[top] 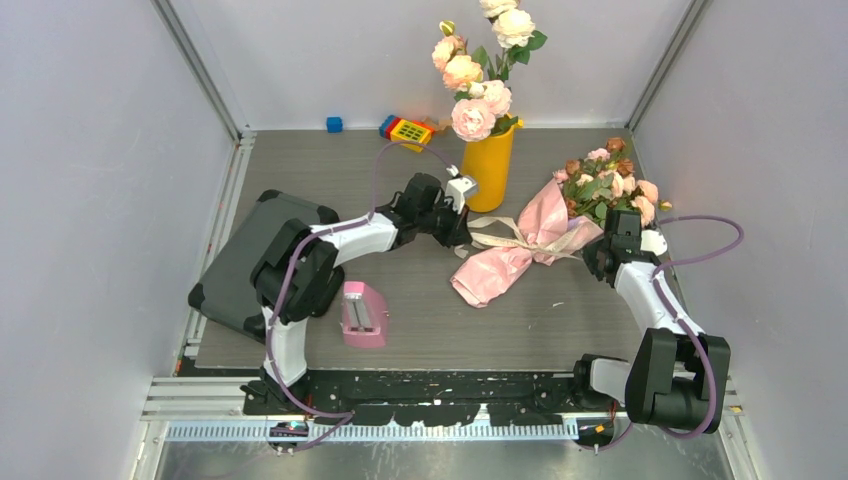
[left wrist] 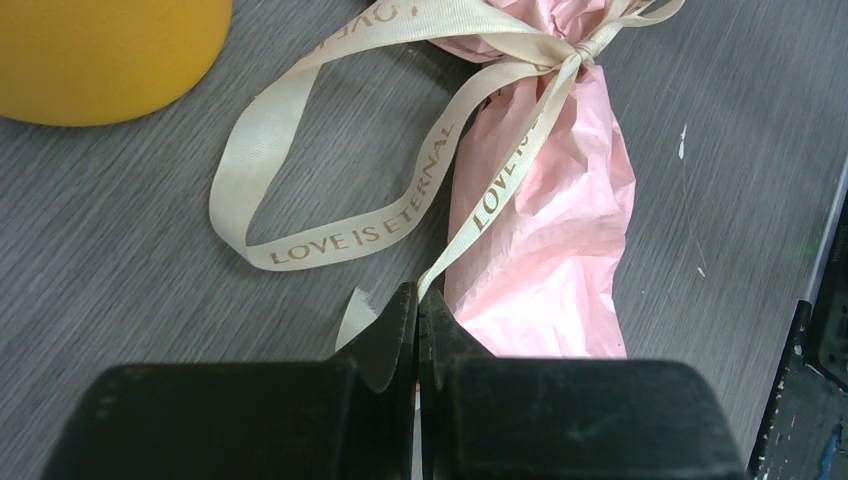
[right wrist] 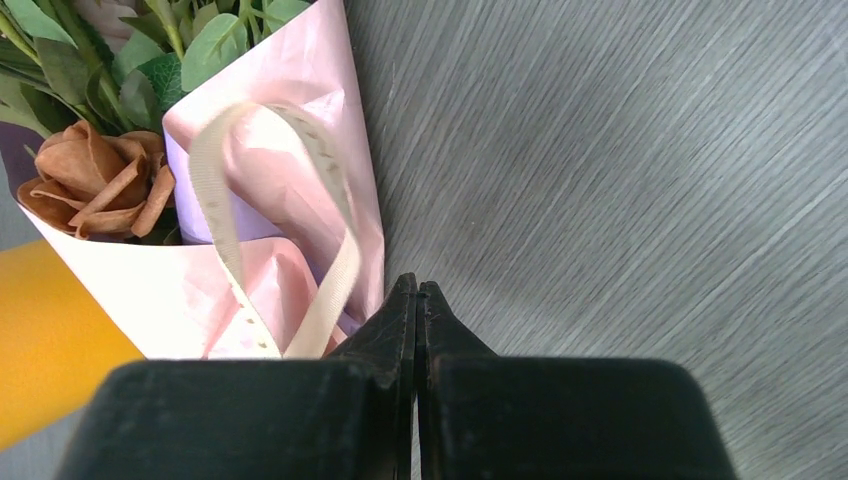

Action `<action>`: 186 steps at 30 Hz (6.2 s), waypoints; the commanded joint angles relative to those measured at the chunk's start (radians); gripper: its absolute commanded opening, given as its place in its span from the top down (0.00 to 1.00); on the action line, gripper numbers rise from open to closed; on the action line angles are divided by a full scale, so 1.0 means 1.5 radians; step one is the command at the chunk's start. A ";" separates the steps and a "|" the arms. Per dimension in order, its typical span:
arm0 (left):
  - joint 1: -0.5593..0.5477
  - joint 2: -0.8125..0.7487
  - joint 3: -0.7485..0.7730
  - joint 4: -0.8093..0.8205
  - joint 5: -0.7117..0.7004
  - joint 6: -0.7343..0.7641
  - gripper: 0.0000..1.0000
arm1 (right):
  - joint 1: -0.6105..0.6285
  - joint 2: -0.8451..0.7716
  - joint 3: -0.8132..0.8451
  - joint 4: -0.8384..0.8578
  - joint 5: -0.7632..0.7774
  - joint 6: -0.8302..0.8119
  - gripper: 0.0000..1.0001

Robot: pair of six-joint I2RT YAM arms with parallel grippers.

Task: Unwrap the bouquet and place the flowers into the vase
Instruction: Untie the ribbon from the wrapping paper.

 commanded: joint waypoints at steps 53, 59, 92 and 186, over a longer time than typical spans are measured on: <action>0.142 -0.161 -0.143 0.038 -0.076 -0.118 1.00 | -0.152 -0.053 0.013 -0.055 0.057 -0.094 1.00; 0.164 -0.179 -0.155 0.038 -0.077 -0.131 1.00 | -0.171 -0.056 0.012 -0.061 0.051 -0.103 1.00; 0.256 -0.293 -0.223 0.019 -0.081 -0.171 1.00 | -0.328 -0.059 0.015 -0.064 0.004 -0.152 1.00; 0.610 -0.416 -0.067 -0.180 -0.040 -0.196 1.00 | -0.480 -0.044 0.015 -0.079 0.035 -0.154 1.00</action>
